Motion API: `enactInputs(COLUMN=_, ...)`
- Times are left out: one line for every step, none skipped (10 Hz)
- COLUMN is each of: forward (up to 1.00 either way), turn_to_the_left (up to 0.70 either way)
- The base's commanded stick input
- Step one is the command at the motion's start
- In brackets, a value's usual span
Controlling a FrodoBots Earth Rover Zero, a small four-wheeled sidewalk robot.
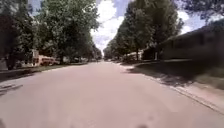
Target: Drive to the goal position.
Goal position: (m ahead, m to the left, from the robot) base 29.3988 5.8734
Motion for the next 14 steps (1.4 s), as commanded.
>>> enactInputs(forward=0.70, turn_to_the_left=0.00)
enactInputs(forward=0.70, turn_to_the_left=0.00)
enactInputs(forward=0.70, turn_to_the_left=0.00)
enactInputs(forward=0.70, turn_to_the_left=0.00)
enactInputs(forward=0.70, turn_to_the_left=0.00)
enactInputs(forward=0.70, turn_to_the_left=0.00)
enactInputs(forward=0.70, turn_to_the_left=0.00)
enactInputs(forward=0.70, turn_to_the_left=0.00)
enactInputs(forward=0.70, turn_to_the_left=0.00)
enactInputs(forward=0.70, turn_to_the_left=0.00)
enactInputs(forward=0.70, turn_to_the_left=0.00)
enactInputs(forward=0.70, turn_to_the_left=0.00)
enactInputs(forward=0.70, turn_to_the_left=0.00)
enactInputs(forward=0.70, turn_to_the_left=0.00)
